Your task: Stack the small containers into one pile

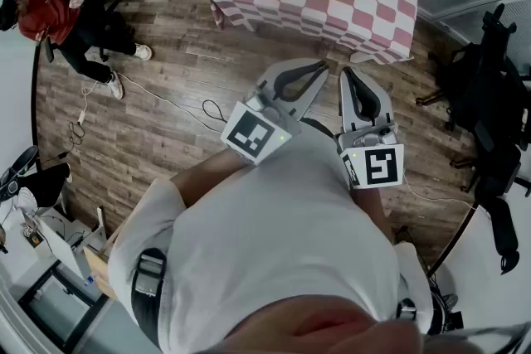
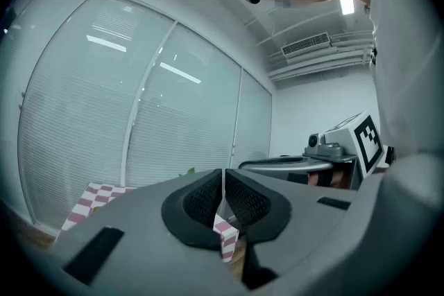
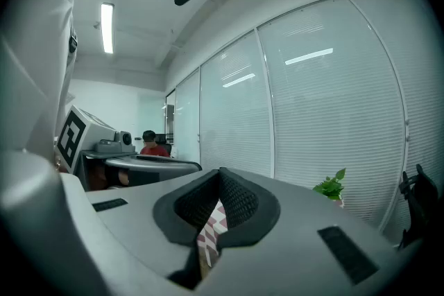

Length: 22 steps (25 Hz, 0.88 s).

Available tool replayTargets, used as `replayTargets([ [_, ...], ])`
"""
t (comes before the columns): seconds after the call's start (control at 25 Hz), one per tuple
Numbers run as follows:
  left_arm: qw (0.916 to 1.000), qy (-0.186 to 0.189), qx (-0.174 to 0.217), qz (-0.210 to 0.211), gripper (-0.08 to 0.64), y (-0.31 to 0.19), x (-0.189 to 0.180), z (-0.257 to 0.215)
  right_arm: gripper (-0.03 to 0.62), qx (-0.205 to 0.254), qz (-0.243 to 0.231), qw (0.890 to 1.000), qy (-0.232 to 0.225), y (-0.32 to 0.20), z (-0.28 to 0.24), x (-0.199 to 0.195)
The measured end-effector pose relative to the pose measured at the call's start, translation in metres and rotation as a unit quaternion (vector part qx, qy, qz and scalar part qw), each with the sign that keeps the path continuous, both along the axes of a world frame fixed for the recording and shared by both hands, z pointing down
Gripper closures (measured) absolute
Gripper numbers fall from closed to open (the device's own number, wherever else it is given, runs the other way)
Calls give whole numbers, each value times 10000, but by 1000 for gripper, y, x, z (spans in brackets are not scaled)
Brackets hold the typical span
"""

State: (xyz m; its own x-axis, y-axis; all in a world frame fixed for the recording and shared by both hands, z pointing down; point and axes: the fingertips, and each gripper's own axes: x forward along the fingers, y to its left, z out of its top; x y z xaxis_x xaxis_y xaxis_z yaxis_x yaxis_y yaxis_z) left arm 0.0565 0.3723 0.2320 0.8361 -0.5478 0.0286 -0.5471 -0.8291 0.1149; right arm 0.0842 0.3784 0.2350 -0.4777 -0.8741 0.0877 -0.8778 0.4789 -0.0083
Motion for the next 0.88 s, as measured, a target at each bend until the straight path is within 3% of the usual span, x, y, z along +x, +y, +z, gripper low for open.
replayTargets([
  [0.28,10000,6,-48,-18,517,2,15,0,561,-63,8,10000,2,-1,-1,15],
  [0.44,10000,-15,-40,-65,517,-2,23,-1,561,-61,6,9995,-301,-2,-2,29],
  [0.88,9994,-28,-205,-261,517,-12,43,11,561,-163,-95,9994,-295,-9,11,52],
])
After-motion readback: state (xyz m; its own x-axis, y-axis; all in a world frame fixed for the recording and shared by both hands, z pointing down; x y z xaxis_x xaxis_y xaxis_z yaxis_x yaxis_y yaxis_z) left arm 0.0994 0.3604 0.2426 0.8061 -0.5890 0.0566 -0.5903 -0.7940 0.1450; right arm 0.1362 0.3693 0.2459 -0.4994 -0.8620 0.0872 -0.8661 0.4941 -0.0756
